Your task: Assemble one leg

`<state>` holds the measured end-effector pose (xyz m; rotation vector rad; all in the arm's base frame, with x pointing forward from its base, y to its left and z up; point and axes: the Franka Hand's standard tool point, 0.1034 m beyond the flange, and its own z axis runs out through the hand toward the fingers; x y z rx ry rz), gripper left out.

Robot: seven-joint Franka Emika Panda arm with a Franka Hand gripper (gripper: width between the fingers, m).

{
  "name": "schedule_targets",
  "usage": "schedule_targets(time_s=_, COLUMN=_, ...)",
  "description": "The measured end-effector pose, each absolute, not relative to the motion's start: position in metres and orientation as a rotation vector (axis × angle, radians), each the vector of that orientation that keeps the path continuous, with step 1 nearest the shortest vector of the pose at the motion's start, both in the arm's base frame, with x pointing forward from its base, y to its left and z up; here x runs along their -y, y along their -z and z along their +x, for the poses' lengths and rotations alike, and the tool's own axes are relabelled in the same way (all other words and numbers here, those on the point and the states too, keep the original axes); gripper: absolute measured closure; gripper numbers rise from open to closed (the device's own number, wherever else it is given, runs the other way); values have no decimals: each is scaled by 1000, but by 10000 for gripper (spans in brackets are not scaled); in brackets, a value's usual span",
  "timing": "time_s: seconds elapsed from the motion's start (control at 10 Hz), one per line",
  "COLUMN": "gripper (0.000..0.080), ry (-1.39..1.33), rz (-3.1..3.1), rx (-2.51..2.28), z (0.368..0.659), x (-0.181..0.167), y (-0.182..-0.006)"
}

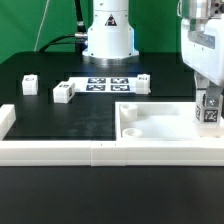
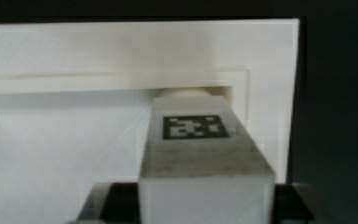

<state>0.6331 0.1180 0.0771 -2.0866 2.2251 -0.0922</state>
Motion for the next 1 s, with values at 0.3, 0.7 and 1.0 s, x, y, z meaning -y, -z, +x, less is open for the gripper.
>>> schedule_targets(time_s=0.3, gripper=508, ry=67, rz=-1805, rx=-2450, z=633, x=-115, y=-77)
schedule_targets(time_s=0.7, gripper=193, ry=67, rz=-1818, rx=-2441, z=632, x=-115, y=-76)
schedule_targets(time_s=1.0, gripper=157, ry=68, rz=-1826, rx=-2436, z=632, x=-115, y=-76)
